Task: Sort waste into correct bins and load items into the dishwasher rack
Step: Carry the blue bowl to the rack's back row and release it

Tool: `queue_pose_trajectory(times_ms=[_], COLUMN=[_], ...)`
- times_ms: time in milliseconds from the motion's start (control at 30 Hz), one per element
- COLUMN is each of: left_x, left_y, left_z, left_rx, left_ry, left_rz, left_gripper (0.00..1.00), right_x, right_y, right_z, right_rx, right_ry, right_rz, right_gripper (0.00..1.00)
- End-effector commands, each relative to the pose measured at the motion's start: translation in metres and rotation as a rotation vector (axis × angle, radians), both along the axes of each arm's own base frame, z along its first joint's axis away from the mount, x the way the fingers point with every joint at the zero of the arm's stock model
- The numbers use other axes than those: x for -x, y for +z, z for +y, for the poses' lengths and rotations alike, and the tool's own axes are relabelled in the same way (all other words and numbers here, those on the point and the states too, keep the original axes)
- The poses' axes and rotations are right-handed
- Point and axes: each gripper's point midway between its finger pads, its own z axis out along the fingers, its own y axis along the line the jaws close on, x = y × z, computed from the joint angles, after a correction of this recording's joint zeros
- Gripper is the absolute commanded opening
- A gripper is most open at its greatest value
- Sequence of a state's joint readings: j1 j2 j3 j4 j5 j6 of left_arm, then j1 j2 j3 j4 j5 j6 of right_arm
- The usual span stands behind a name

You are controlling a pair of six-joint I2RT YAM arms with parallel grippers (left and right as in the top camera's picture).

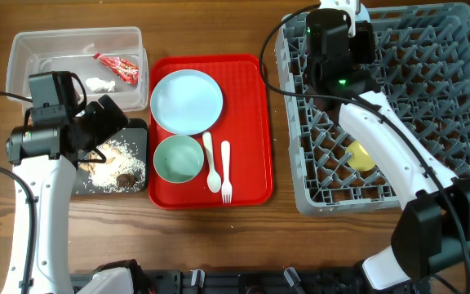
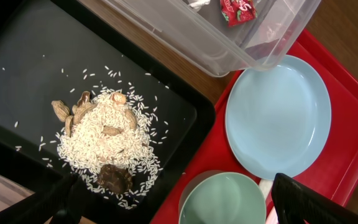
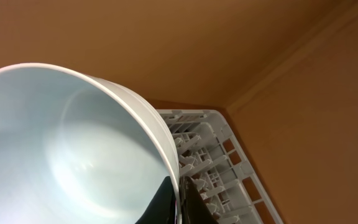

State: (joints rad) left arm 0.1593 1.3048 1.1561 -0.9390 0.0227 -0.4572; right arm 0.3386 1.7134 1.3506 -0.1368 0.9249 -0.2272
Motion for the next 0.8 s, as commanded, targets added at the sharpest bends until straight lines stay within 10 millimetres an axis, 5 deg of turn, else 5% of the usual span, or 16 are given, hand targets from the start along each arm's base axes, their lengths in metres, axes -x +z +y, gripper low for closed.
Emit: queue_pose_trajectory(times_ms=[0, 500, 767], left_x=[0.000, 0.000, 0.000], left_y=[0.004, 0.004, 0.004], left_z=[0.004, 0.004, 0.004], left_rx=[-0.014, -0.014, -0.014], left_ry=[0.010, 0.010, 0.010], left_rz=[-0.012, -0.012, -0.012], left_gripper=[0.97, 0.96, 0.97], right_x=[-0.001, -0.023, -0.041], right_y=[-0.001, -0.017, -0.087], right_z=[-0.002, -0.012, -0.005], right_rx=[0.016, 0.113, 0.200], right_ry=[-0.020, -0.087, -0.081], right_rz=[-0.001, -0.028, 0.099], right_gripper=[0.04, 0.04, 0.04])
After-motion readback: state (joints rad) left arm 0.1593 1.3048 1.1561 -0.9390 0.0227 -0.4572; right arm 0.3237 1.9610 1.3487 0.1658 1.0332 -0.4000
